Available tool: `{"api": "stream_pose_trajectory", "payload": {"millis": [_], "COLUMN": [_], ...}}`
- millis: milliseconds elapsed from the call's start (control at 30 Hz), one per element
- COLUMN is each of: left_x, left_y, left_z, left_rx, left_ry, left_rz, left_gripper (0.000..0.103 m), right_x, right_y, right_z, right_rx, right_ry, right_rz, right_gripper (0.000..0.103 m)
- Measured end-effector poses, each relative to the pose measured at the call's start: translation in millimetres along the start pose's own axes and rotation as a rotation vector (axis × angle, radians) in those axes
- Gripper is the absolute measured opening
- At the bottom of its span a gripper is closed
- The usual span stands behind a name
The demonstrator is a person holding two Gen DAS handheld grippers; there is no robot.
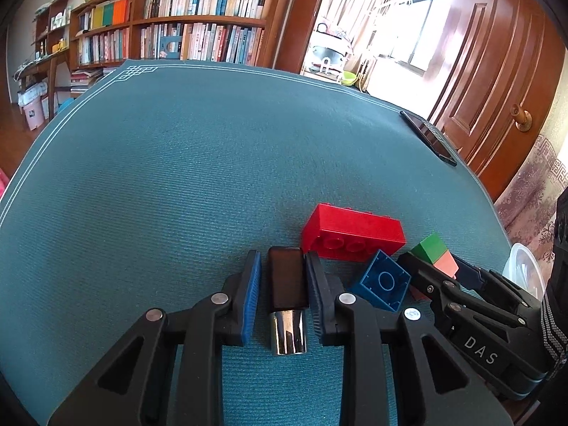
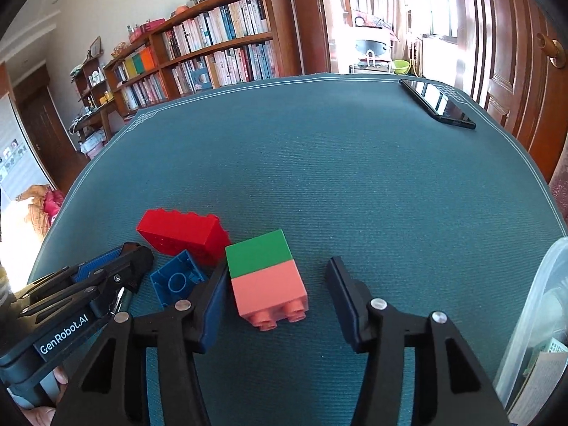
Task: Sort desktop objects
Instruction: 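Grasp the black-silver lipstick with the left tool while the right grasps the green-pink brick, then lift the lipstick with the left tool while the right lifts the green-pink brick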
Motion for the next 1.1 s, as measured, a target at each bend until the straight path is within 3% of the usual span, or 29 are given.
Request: {"api": "stream_pose_trajectory", "payload": {"millis": [267, 500, 733, 1100], "left_x": [-10, -23, -36, -37], "left_y": [8, 16, 4, -1], "left_z": [-5, -1, 9, 11], "left_rx": [-0.025, -0.067, -0.066, -0.070], "left_ry": [-0.021, -0.068, -0.121, -0.123], "left_rz": [0.033, 0.031, -0.023, -0.050], "left_gripper": [0.023, 0.023, 0.023, 0.023], "right_x": [-4, -8, -13, -13], "right_y": [-8, -10, -20, -22], "right_z": [-1, -2, -1, -2], "right_rx": [0.034, 0.051, 0.110, 0.132], "right_ry": [-0.007, -0.020, -0.040, -0.043], "right_rz": [-0.012, -0.013, -0.015, -0.006], "right_gripper": [0.038, 0.037, 0.037, 0.037]}}
Point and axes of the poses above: each gripper's, at about its wrist camera, not at the fingertips, and x roughly the way its jaws point, y to its left, z to its top, the point moved 8 cm from there along x, roughly the way its jaws point, and after that the axes turned 13 degrees about -y, right-handed, at the moved point
